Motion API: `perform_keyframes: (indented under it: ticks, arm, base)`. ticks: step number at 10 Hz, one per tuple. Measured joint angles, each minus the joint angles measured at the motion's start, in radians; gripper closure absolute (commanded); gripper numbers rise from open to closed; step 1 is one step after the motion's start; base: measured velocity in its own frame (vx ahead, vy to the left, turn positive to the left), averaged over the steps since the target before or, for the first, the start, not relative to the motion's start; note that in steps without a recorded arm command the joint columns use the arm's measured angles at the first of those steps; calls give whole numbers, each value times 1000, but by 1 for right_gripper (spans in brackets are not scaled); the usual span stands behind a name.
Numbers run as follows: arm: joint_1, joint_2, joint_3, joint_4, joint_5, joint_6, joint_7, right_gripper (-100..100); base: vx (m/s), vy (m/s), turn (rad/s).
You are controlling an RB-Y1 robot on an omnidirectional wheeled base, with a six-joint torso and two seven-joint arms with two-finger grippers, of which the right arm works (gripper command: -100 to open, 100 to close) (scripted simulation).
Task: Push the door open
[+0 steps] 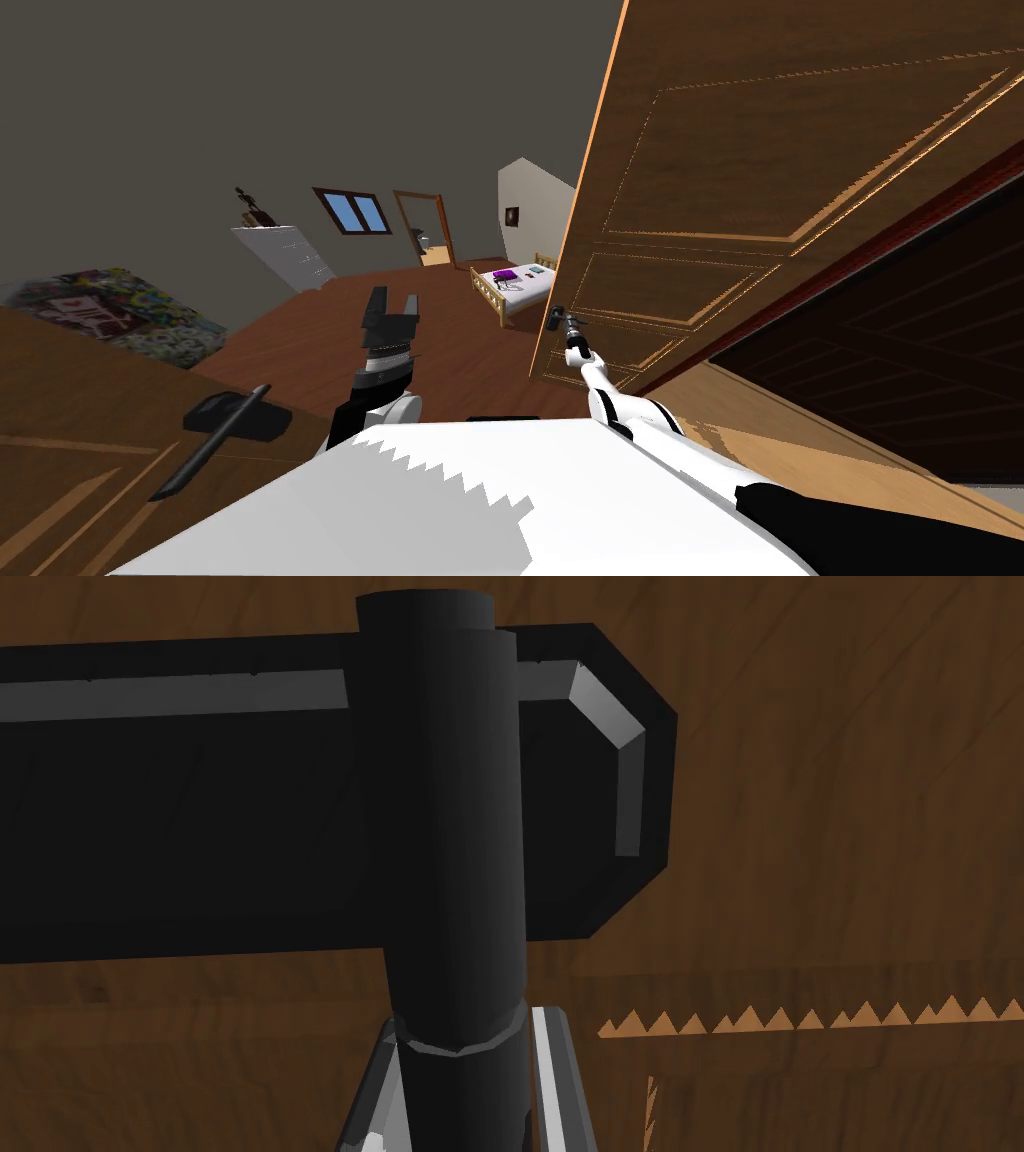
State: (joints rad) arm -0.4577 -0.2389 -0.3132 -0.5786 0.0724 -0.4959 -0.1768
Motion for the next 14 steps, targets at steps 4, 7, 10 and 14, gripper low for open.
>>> perform_keyframes:
  ticks: [4, 7, 10, 14]
  arm:
    - [38, 3, -28, -61, -9, 33, 13, 100]
    - [34, -15, -53, -27, -19, 13, 22, 100]
    - [19, -35, -80, 0, -30, 10, 32, 100]
    - [34, -48, -109, -4, -40, 6, 42, 100]
  base:
    - [117, 63, -49]
    - [140, 92, -64]
    - [145, 76, -45]
    - [158, 61, -49]
